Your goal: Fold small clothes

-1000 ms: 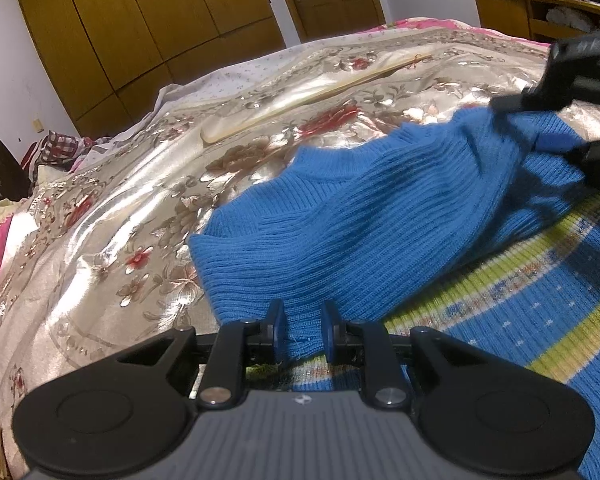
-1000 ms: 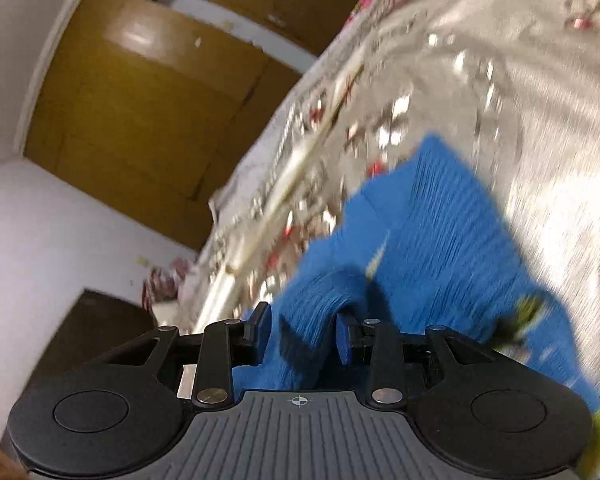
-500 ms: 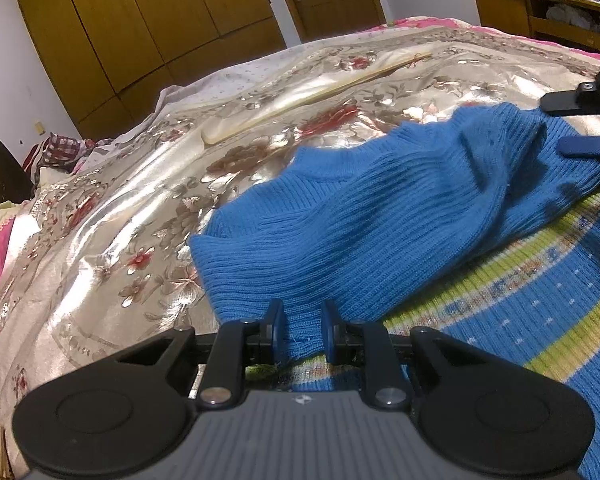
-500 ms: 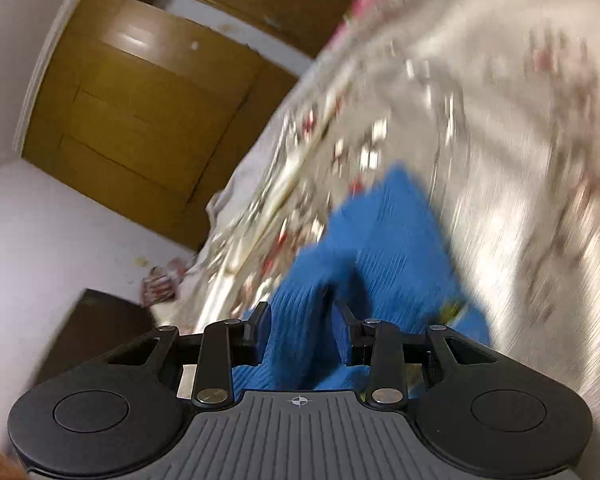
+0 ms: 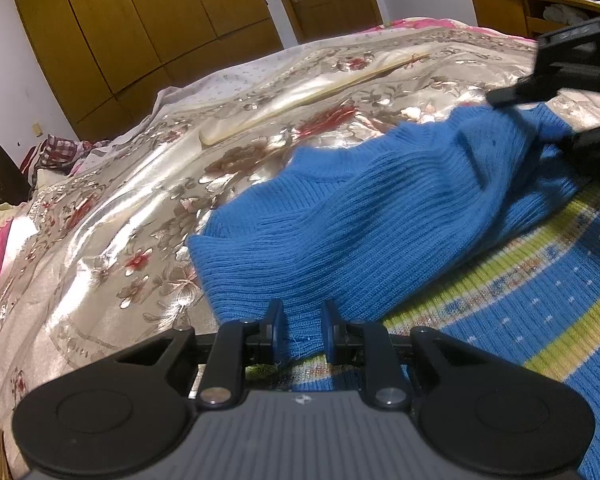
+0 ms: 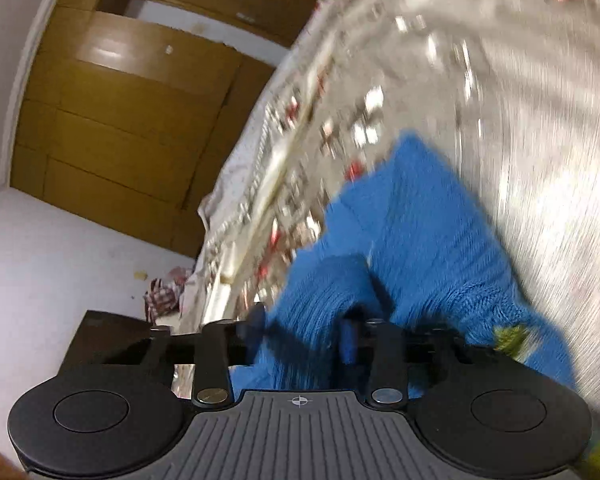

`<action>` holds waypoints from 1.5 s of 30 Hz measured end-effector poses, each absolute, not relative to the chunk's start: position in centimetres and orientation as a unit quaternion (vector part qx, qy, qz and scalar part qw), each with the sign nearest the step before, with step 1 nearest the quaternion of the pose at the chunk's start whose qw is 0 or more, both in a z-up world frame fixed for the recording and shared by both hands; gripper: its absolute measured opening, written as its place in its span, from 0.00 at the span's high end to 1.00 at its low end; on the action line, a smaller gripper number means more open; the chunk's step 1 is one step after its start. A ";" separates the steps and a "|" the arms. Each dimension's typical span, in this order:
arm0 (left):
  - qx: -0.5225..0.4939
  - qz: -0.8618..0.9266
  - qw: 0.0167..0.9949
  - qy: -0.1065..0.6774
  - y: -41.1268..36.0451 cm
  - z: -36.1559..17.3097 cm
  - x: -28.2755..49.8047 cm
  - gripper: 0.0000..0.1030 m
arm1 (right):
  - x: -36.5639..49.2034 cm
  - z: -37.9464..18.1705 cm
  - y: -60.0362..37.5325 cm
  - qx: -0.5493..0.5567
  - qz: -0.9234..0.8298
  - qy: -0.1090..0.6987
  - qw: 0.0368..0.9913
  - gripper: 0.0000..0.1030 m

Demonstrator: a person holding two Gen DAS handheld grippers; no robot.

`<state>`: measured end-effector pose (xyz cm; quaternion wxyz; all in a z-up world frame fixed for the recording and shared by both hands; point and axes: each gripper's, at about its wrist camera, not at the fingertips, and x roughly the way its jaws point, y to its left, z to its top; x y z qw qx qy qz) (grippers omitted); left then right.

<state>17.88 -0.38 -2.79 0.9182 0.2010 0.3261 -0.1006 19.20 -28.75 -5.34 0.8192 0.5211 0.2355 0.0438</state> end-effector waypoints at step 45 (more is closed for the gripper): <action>0.189 -0.100 0.921 0.326 0.2 -2.3 17.6 0.67 | 15.4 -3.3 -32.0 0.423 -0.041 0.272 0.863 0.90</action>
